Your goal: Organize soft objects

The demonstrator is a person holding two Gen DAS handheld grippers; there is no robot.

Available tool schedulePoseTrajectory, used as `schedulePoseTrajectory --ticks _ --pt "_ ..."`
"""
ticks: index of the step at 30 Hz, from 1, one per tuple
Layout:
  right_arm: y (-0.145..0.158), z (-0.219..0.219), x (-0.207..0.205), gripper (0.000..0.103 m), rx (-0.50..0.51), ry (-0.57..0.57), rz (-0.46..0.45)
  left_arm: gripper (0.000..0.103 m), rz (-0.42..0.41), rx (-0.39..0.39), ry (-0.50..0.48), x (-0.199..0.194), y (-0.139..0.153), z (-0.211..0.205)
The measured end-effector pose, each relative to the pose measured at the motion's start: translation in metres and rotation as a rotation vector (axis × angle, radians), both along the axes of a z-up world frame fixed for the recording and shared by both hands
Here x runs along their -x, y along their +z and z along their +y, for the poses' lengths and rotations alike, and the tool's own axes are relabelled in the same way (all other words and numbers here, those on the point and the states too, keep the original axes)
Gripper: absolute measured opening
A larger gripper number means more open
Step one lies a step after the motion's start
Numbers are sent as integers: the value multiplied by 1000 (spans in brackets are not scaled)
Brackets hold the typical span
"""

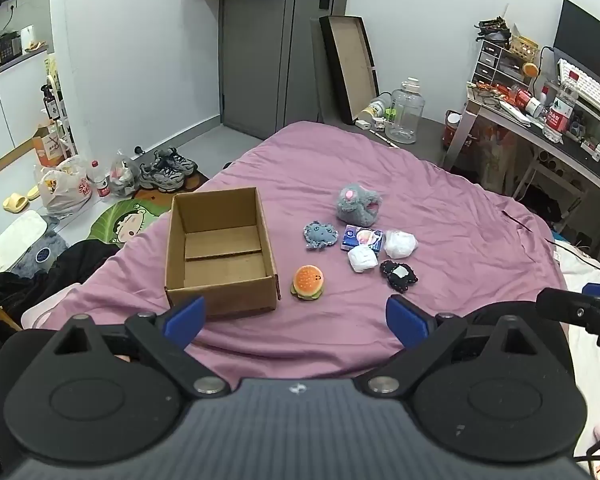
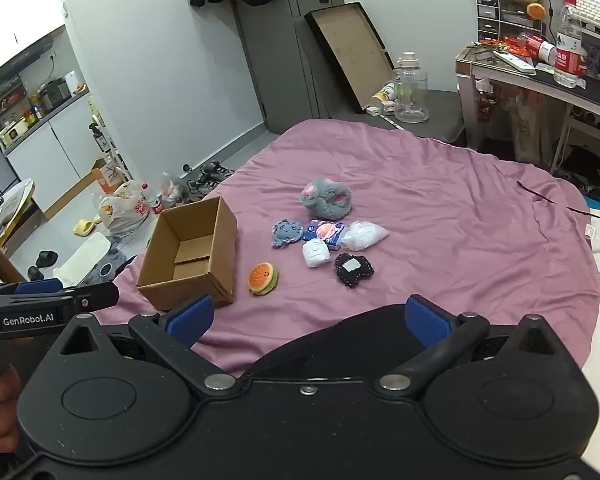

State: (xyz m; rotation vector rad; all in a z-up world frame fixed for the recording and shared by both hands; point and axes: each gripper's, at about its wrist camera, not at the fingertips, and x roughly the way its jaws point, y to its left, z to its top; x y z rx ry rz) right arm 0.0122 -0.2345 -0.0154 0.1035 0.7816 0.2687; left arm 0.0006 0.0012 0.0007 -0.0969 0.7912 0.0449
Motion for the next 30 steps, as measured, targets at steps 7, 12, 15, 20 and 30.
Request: schedulePoseTrajectory --ticks 7,12,15,20,30 --pt "6 -5 3 103 -15 -11 12 96 -13 2 -5 3 1 -2" --pt "5 -4 3 103 7 -19 -13 96 -14 1 -16 6 8 2" --pt "5 -5 4 103 13 -26 -17 96 -16 -5 -19 4 8 -3" --pt "8 -9 4 103 12 -36 -20 96 -16 -16 -25 4 8 -10" --pt "9 -12 6 103 11 -41 -32 96 -21 -23 -36 5 10 -14"
